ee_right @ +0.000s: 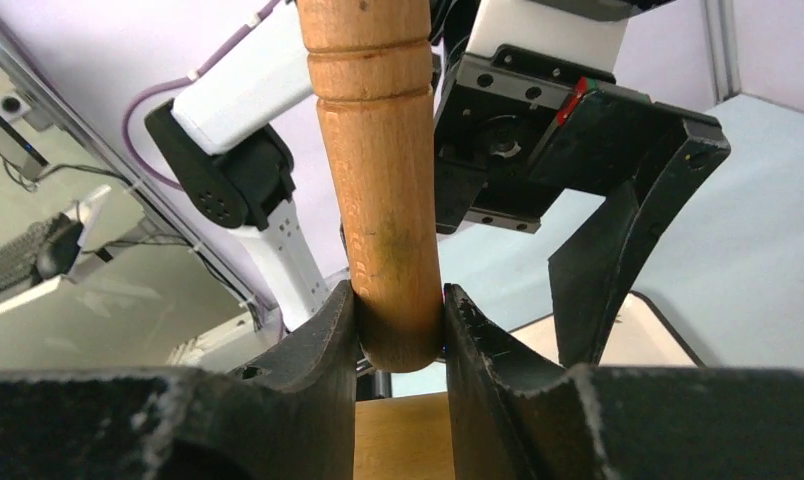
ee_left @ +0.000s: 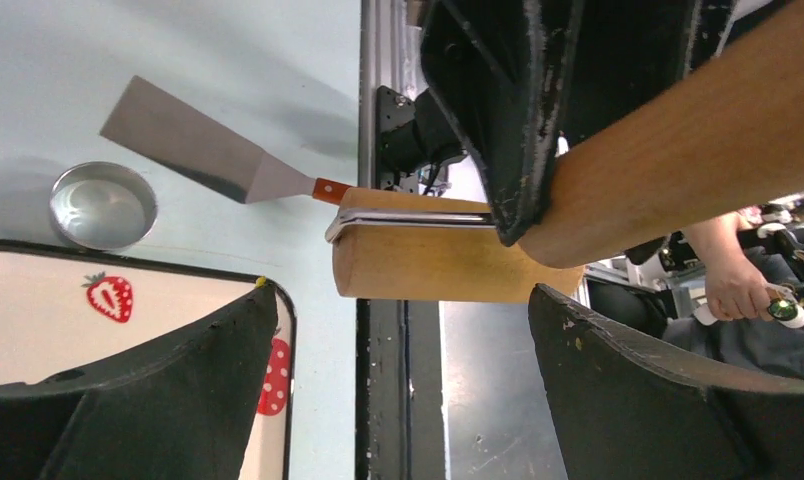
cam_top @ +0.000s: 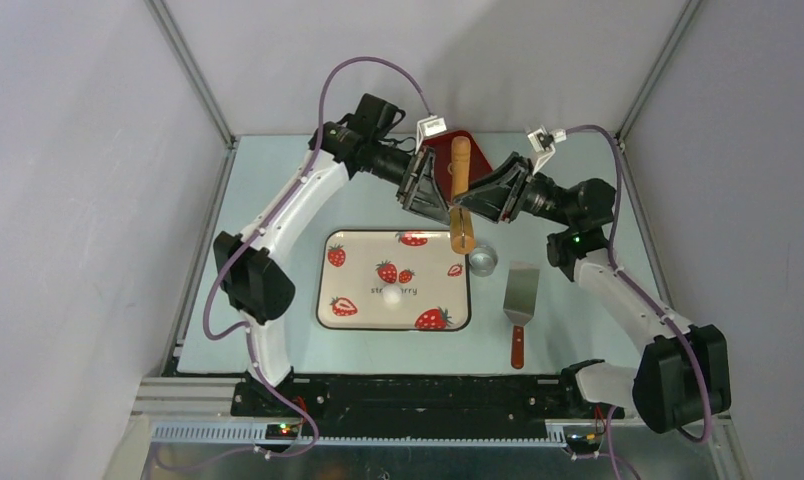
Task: Roll out the dumpling wrappers from the dough
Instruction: Pick up the rolling pin from the center of the board.
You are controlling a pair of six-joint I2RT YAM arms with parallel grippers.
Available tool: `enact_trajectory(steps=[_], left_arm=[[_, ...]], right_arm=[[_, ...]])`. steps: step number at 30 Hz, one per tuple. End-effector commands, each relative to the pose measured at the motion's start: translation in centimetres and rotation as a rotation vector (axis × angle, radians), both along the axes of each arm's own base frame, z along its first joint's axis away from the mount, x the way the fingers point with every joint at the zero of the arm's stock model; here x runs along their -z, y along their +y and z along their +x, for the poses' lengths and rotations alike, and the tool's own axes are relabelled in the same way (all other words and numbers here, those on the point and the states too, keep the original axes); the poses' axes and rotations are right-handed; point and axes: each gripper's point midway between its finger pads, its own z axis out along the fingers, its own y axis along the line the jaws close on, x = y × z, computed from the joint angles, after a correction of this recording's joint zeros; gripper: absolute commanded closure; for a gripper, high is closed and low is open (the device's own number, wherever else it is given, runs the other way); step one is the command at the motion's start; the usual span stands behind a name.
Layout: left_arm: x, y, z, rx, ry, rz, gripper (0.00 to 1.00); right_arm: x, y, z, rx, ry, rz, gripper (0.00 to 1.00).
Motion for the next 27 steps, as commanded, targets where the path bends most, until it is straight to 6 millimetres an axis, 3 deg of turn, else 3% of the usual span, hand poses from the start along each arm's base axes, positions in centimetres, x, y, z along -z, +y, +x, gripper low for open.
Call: enact_trajectory(steps=[1, 4, 7, 10, 12, 18, 23, 27], left_arm=[[0.0, 0.5, 1.0, -0.058, -0.077, 0.036, 0.00], [0.7, 2.0, 1.9, -0.113, -0.133, 0.075, 0.00], [1.3, 4.4, 3.0, -0.178, -0.157, 0.100, 0.00], [1.1, 6.2, 3.9, -0.223, -0.157, 0.087, 0.00], [0.3, 7.3, 4.5, -0.248, -0.147, 0.064, 0.00], [-0.8, 7.6, 4.5, -0.286, -0.218, 0.084, 0.02], [0.7, 6.4, 4.2, -0.302, -0.234, 0.167, 0.17], [1.8, 5.1, 3.8, -0.284, -0.220, 0.199, 0.37]], right_arm=[[-1.8, -0.6, -0.8, 0.060, -0.231, -0.038, 1.00], [0.7, -1.0, 0.7, 0.127, -0.204, -0.155, 1.00], [3.8, -0.7, 2.3, 0.203, -0.320, -0.314, 1.00], [7.8, 0.2, 2.1, 0.166, -0.393, -0.462, 1.00], [9.1, 0.8, 1.5, 0.130, -0.410, -0.501, 1.00], [9.2, 1.7, 0.5, 0.083, -0.413, -0.486, 1.00], [9.4, 1.8, 0.2, 0.078, -0.411, -0.497, 1.00], [9.6, 2.1, 0.1, 0.073, -0.414, -0.501, 1.00]])
